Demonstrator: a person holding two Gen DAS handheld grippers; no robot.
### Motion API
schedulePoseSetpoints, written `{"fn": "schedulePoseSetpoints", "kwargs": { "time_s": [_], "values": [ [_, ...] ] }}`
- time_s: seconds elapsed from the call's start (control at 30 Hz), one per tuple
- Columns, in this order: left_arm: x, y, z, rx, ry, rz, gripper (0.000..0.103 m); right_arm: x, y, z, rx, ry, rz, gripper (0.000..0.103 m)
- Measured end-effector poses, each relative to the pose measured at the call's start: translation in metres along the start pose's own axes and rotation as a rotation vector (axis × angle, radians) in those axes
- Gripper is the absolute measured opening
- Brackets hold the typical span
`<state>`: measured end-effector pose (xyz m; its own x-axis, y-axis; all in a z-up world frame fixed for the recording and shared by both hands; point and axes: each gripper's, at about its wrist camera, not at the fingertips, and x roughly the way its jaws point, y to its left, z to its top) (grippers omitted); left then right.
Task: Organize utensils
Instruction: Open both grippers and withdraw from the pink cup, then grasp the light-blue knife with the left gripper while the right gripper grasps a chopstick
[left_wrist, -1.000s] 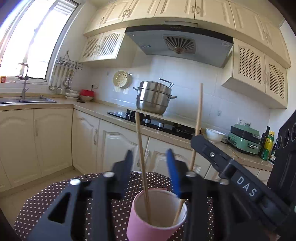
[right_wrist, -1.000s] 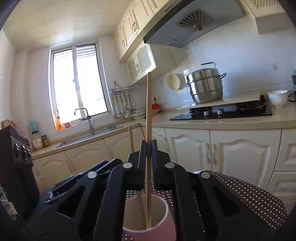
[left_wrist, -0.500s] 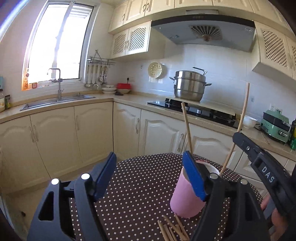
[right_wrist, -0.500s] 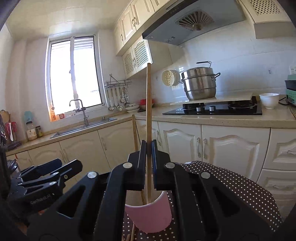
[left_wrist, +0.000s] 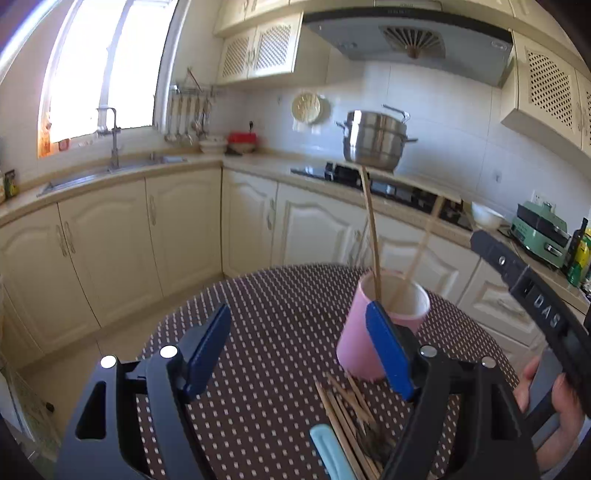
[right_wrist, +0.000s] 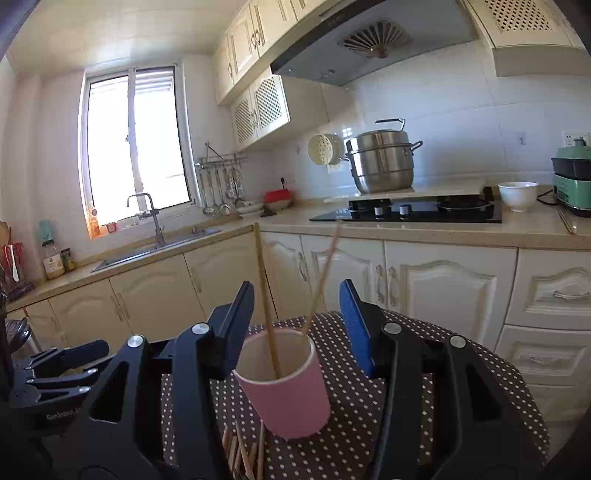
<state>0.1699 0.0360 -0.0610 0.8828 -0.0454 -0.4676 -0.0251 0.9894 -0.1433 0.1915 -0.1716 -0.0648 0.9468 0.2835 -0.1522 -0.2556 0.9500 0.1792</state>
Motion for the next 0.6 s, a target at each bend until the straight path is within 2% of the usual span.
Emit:
{"fn": "schedulePoseSetpoints", "kwargs": {
  "time_s": [0.17,0.33,0.47,0.6],
  "values": [
    [0.015,0.002,-0.027,-0.004,0.231,-0.061,0.074,-0.012,-0.009,-0.007,-0.047,0.096,-0.035,0.049],
    [0.037,-0.003,-0.065,0.027,0.485,-0.079,0.074,-0.011,-0.016,-0.029,-0.101,0.284,-0.025,0.050],
    [0.042,-0.006,-0.093,0.078,0.575,-0.073,0.074,-0.011,-0.014,-0.052,-0.132,0.409,0.009,0.050],
    [0.040,-0.009,-0.103,0.105,0.579,-0.050,0.074,-0.013,-0.013,-0.069,-0.147,0.478,0.042,0.050]
  ]
}}
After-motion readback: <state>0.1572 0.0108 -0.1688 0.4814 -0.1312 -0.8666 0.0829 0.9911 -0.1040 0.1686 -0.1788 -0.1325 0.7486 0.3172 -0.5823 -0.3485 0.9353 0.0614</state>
